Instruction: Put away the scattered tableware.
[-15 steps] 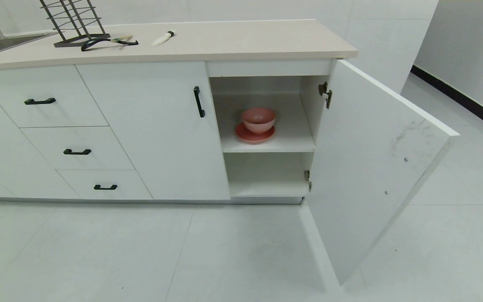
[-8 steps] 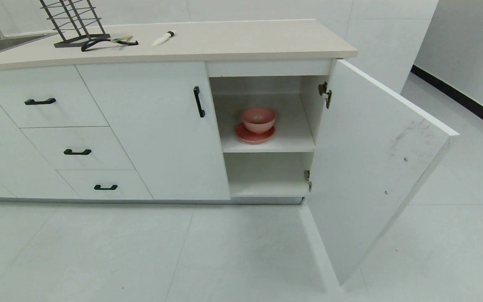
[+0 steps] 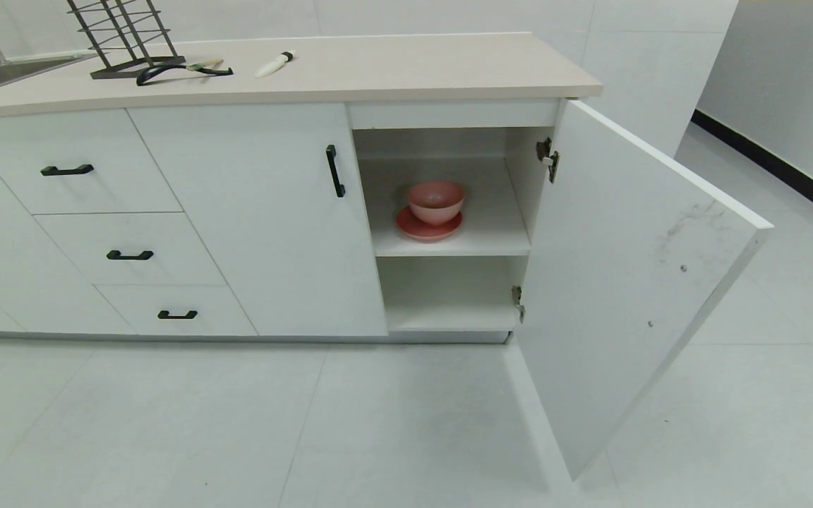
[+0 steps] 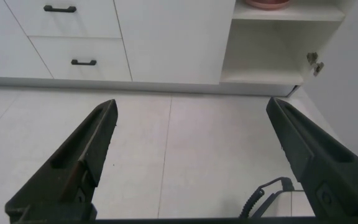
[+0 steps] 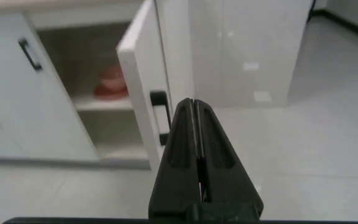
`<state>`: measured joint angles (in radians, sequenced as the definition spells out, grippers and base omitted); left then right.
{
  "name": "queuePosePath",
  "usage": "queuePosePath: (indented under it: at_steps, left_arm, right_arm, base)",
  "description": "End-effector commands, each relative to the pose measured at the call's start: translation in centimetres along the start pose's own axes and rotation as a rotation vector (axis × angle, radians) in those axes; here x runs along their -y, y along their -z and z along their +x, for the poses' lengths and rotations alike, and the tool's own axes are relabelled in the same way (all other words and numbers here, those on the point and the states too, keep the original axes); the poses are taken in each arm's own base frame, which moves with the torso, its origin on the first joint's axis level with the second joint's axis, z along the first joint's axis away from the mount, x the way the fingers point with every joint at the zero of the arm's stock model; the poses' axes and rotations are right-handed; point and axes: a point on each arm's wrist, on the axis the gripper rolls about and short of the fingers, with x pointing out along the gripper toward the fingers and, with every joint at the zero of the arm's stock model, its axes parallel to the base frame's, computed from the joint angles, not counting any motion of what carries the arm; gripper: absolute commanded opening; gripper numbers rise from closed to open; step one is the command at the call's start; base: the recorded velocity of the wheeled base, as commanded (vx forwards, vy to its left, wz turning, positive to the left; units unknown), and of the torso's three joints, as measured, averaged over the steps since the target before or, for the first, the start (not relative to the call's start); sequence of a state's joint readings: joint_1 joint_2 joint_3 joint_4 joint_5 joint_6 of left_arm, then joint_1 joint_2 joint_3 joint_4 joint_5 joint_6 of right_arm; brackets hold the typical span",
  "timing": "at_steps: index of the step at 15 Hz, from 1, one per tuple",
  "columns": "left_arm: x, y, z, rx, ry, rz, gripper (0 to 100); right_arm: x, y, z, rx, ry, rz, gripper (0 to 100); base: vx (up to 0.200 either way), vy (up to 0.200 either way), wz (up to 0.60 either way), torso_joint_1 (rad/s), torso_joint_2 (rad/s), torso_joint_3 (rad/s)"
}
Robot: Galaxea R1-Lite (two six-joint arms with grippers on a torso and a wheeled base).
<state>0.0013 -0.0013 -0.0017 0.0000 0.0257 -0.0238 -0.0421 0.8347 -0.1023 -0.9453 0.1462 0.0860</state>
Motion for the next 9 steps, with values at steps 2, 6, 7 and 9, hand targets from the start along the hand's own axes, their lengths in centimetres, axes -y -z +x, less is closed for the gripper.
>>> queuePosePath:
  at_steps: [2, 6, 7, 9]
  left_arm:
    - [0.0, 0.0, 0.0, -0.001, -0.001, -0.001, 100]
    - [0.0, 0.0, 0.0, -0.001, -0.001, -0.001, 100]
    - [0.0, 0.0, 0.0, -0.001, -0.001, -0.001, 100]
    - [0.0, 0.0, 0.0, -0.001, -0.001, 0.001, 100]
  right_arm:
    - [1.3, 4.8, 5.9, -0.249, -0.061, -0.023, 0]
    - [1.4, 5.3, 9.1, -0.26, -0.098, -0.028, 0]
    - [1.6, 5.4, 10.2, -0.259, -0.1, -0.032, 0]
    - [1.8, 5.7, 12.1, -0.252, -0.101, -0.035, 0]
  base:
    - [0.0, 0.0, 0.0, 0.0, 0.0, 0.0]
    - [0.0, 0.0, 0.0, 0.0, 0.0, 0.0]
    - [0.0, 0.0, 0.0, 0.0, 0.0, 0.0]
    - [0.0, 0.0, 0.0, 0.0, 0.0, 0.0]
